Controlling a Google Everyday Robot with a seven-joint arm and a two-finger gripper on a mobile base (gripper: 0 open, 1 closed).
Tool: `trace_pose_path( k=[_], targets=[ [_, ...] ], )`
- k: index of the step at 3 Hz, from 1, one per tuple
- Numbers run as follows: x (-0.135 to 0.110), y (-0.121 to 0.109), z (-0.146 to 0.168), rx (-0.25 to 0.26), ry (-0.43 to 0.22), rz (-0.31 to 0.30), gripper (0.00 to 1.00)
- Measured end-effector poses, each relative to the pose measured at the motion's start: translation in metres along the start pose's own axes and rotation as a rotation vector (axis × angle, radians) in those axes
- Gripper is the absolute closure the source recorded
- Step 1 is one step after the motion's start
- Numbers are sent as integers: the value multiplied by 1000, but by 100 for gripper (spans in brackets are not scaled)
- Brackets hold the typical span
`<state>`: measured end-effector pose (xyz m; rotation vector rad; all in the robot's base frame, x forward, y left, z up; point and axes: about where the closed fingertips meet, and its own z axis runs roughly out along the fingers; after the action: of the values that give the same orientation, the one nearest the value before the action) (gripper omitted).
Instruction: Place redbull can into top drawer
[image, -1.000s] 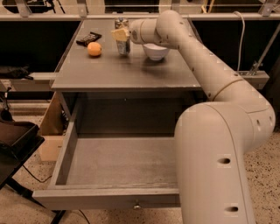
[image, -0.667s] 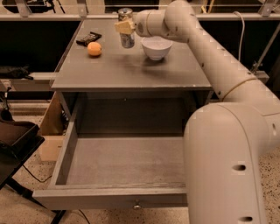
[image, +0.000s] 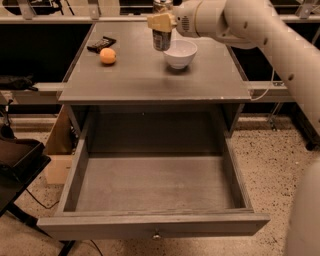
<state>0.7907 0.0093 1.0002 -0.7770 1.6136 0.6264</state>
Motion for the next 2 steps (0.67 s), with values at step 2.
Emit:
trace_pose_path(
  k=[2],
  targets=[
    [53, 49, -84, -31, 13, 68, 100]
  ],
)
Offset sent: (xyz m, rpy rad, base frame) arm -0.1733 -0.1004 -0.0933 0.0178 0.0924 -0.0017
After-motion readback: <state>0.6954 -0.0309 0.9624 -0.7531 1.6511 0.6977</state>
